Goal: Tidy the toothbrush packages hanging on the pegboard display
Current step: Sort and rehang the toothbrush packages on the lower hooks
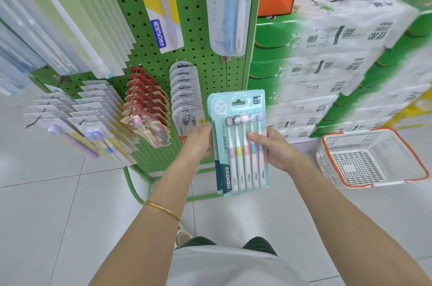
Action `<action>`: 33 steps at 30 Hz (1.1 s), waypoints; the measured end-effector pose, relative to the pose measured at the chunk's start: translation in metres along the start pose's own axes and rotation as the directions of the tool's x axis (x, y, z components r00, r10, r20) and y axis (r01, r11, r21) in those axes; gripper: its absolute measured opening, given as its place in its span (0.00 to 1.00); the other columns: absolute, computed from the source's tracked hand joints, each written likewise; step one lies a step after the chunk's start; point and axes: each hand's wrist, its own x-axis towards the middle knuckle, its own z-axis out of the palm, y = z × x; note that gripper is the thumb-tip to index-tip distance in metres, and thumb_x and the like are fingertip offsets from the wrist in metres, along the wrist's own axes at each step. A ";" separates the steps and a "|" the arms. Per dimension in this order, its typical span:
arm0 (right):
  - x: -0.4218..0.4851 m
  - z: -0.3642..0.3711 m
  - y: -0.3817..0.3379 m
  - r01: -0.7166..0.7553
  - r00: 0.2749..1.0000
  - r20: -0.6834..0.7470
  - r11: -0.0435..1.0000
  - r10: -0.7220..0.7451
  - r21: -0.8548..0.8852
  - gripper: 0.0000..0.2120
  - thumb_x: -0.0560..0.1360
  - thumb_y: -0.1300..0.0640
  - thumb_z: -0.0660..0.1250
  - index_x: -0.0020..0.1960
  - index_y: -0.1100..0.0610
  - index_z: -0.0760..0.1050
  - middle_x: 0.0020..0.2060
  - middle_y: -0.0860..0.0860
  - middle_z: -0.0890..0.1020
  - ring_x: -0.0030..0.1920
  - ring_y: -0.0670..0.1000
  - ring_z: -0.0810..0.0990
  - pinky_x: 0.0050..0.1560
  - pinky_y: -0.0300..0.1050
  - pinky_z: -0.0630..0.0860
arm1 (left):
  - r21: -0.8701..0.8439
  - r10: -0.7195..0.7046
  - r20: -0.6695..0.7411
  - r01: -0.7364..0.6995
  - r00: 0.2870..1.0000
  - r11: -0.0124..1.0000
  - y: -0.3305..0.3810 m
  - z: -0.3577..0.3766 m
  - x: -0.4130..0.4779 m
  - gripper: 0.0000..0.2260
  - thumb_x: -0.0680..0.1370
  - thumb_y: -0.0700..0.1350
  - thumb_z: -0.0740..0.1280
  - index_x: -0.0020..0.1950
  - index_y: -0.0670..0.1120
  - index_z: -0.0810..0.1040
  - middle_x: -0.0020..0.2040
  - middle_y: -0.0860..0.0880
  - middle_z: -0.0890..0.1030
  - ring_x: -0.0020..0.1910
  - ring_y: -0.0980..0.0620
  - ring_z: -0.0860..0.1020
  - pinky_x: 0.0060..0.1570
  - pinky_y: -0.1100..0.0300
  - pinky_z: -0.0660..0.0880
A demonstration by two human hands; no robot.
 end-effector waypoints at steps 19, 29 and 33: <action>-0.018 0.012 0.014 0.133 0.944 -0.262 0.959 -0.200 -0.252 0.13 0.75 0.57 0.69 0.58 0.58 0.73 0.52 0.59 0.82 0.50 0.56 0.82 0.53 0.54 0.78 | -0.019 0.381 -0.629 -0.504 0.678 0.864 0.029 -0.027 -0.033 0.16 0.82 0.53 0.54 0.38 0.49 0.69 0.38 0.44 0.74 0.36 0.48 0.72 0.40 0.56 0.71; 0.000 0.028 0.005 0.129 0.898 -0.320 0.876 -0.302 -0.464 0.08 0.77 0.56 0.67 0.51 0.56 0.69 0.45 0.52 0.77 0.43 0.49 0.77 0.43 0.41 0.74 | 0.121 0.410 -0.774 -0.523 0.482 0.844 0.044 -0.055 -0.046 0.18 0.83 0.49 0.54 0.33 0.50 0.62 0.31 0.54 0.64 0.28 0.59 0.62 0.29 0.66 0.59; 0.008 0.028 0.006 0.103 0.886 -0.339 0.846 -0.317 -0.523 0.09 0.77 0.56 0.66 0.52 0.58 0.68 0.40 0.48 0.72 0.40 0.46 0.73 0.39 0.38 0.69 | 0.076 0.408 -0.732 -0.529 0.546 0.845 0.041 -0.050 -0.044 0.18 0.83 0.49 0.54 0.33 0.49 0.62 0.31 0.54 0.64 0.29 0.58 0.62 0.31 0.64 0.60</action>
